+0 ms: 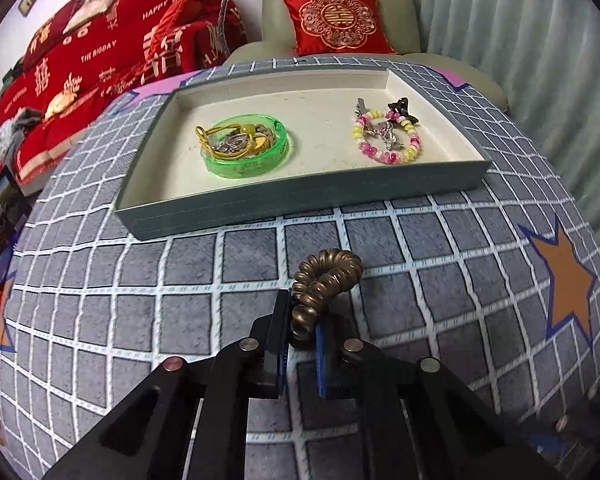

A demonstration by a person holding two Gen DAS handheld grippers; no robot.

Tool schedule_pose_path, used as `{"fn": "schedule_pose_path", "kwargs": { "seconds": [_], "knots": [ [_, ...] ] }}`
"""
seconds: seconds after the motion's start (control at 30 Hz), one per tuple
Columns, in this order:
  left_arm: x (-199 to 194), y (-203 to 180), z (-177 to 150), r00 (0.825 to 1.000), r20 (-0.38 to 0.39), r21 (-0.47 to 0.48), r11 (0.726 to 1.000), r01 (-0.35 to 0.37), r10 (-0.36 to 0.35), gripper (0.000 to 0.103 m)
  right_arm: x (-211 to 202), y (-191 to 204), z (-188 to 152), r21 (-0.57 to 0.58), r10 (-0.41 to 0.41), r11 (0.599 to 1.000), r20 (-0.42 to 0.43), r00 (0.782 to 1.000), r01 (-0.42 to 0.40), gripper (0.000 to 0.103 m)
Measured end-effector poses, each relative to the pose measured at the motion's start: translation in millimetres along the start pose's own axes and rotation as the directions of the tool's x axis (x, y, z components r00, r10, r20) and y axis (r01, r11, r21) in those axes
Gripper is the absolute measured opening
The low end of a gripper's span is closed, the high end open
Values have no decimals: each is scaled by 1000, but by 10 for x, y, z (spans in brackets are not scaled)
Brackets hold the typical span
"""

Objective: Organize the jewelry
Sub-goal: 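Grasp the brown wooden bead bracelet with the left tool while the right tool grasps the gold scissors, then carry the brown bracelet onto the green bangle while the right tool carries the scissors to the bead bracelet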

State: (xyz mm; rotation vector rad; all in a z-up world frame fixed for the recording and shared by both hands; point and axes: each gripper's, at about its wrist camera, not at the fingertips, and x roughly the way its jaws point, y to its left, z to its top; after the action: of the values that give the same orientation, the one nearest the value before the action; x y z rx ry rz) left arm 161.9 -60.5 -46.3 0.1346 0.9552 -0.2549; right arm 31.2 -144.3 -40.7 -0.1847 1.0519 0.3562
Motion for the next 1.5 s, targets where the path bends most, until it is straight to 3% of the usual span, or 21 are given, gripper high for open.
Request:
{"fn": "schedule_pose_path", "kwargs": {
  "seconds": [0.73,1.5],
  "knots": [
    [-435,206,-156,996,70,-65,996,61,-56,20,-53,-737,107,283,69,956,42,997,-78,19],
    [-494,349,-24,993,99,-96,993,69,-59,20,-229,-994,596,362,81,924,129,988,-123,19]
  ]
}}
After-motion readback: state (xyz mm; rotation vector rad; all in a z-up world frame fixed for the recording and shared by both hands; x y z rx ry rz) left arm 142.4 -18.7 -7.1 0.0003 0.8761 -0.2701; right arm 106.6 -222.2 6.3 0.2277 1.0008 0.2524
